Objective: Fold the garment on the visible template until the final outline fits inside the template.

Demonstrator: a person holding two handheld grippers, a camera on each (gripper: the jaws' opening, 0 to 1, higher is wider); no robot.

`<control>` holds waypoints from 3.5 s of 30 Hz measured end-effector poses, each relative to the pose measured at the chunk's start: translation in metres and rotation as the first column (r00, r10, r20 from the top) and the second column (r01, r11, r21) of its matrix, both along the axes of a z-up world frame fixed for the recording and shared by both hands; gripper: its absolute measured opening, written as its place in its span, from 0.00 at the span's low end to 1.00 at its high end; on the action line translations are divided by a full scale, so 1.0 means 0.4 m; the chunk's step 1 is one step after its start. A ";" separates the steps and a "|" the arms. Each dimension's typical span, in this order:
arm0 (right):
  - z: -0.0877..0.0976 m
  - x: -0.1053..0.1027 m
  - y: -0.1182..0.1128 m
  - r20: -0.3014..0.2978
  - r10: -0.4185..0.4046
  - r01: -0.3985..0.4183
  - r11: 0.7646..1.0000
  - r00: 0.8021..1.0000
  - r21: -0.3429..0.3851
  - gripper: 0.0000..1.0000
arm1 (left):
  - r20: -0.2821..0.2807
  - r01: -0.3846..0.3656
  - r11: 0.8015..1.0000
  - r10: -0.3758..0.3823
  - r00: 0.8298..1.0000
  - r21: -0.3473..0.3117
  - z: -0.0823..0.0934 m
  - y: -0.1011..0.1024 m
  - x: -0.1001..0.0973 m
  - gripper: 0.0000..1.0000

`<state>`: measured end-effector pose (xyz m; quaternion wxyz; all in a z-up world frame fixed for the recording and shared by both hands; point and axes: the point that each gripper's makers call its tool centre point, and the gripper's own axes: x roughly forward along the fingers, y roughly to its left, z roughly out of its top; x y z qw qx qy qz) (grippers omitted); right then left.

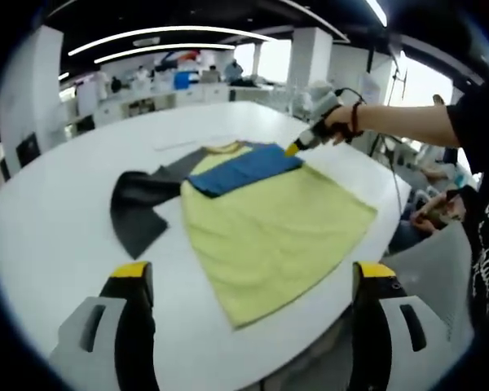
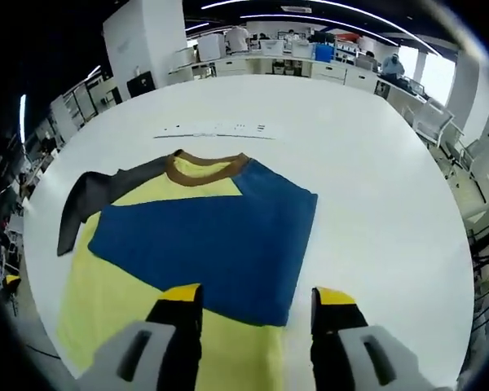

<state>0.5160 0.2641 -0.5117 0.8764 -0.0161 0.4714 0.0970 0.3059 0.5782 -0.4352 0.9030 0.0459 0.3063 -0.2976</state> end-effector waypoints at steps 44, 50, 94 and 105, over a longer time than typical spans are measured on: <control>-0.061 -0.057 -0.024 -0.059 0.038 -0.034 0.997 0.998 0.074 0.01 | -0.007 -0.018 1.000 0.019 1.000 0.021 0.001 0.010 0.001 0.96; -0.059 -0.055 -0.063 -0.068 0.065 -0.062 0.997 0.996 0.041 0.01 | -0.010 -0.016 1.000 0.016 1.000 0.020 0.001 0.008 0.006 0.96; 0.144 -0.083 -0.034 0.265 0.199 -0.234 0.966 0.944 0.109 0.91 | 0.022 -0.104 0.993 0.103 0.994 0.060 -0.014 0.107 0.123 0.88; 0.217 -0.216 0.005 0.321 0.335 -0.392 0.911 0.886 0.130 1.00 | 0.021 -0.170 0.984 0.169 0.985 0.047 -0.058 0.163 0.198 0.81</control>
